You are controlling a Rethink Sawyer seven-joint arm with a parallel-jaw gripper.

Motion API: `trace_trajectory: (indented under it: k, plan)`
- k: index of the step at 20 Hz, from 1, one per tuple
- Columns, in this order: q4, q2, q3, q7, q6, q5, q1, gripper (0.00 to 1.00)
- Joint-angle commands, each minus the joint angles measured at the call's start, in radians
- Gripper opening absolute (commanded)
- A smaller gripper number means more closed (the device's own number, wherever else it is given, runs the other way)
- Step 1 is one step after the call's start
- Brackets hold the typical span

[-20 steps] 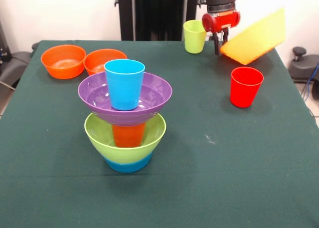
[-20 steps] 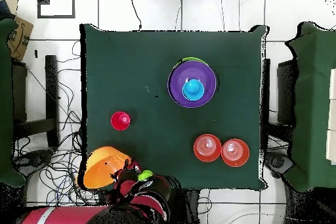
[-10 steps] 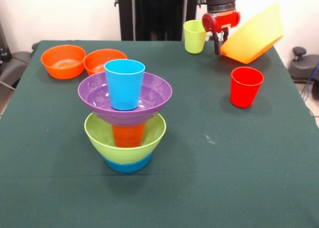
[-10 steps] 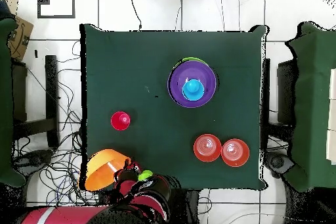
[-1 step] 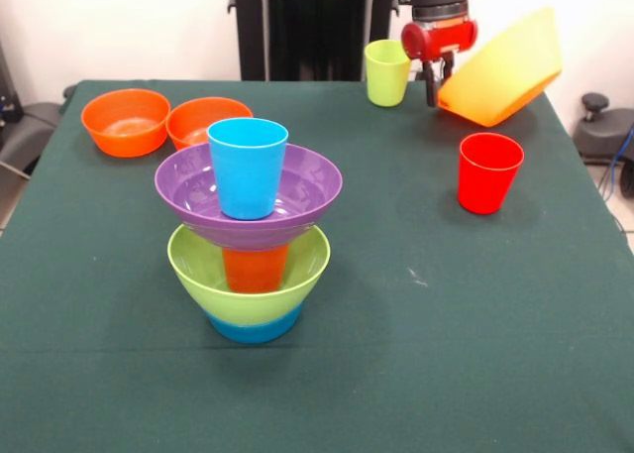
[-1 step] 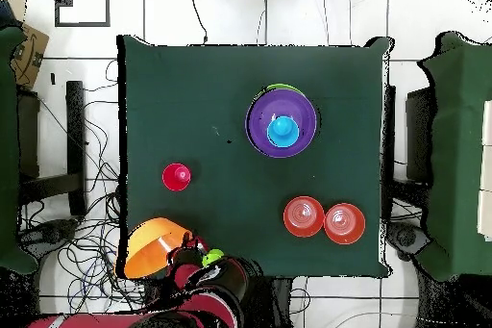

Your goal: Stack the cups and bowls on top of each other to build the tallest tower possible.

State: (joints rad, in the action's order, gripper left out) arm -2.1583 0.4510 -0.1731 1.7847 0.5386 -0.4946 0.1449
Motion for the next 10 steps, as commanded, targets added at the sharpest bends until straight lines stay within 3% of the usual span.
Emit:
trace_trajectory:
  k: [1,3,5,10]
  plan:
    - [0.076,0.201,-0.032,-0.026,-0.347,-0.003,0.04,0.0]
    - [0.069,0.257,-0.043,-0.043,-0.396,-0.03,0.038,0.0]
    - [0.012,0.295,-0.063,-0.024,-0.387,-0.045,0.078,0.0]
    - [0.012,0.359,-0.037,-0.019,-0.471,-0.098,0.054,0.0]
